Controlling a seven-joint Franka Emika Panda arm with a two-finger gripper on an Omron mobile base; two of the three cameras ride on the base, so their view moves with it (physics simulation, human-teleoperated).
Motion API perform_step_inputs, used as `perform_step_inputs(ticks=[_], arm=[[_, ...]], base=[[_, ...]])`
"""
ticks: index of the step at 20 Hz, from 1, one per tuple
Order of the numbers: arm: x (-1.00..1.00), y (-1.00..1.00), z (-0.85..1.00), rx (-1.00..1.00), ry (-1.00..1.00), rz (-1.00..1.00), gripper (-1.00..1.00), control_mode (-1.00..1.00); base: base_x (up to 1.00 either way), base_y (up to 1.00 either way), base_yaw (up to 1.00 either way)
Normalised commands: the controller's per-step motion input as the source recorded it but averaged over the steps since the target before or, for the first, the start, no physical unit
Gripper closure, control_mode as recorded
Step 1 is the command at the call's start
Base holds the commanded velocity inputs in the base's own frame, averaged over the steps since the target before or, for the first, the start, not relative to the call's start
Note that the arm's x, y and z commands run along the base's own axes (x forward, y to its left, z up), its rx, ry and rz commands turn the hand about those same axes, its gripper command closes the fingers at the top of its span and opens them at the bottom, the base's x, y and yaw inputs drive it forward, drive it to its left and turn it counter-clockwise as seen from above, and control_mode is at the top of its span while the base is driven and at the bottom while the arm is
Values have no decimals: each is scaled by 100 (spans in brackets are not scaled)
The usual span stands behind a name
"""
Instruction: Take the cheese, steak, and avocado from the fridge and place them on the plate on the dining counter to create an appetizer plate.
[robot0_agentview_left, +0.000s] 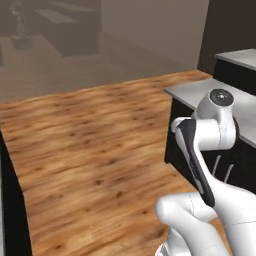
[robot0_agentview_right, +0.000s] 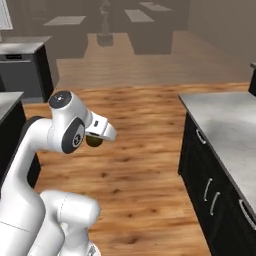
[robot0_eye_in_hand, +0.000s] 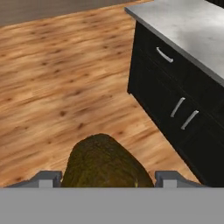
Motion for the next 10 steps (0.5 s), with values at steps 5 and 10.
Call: perform_step_inputs(ticks=[5,10], arm=[[0,0,0,0,0,0,100,100],[0,0,0,0,0,0,100,100]], base=[[100,1,-27],[100,2,-29]])
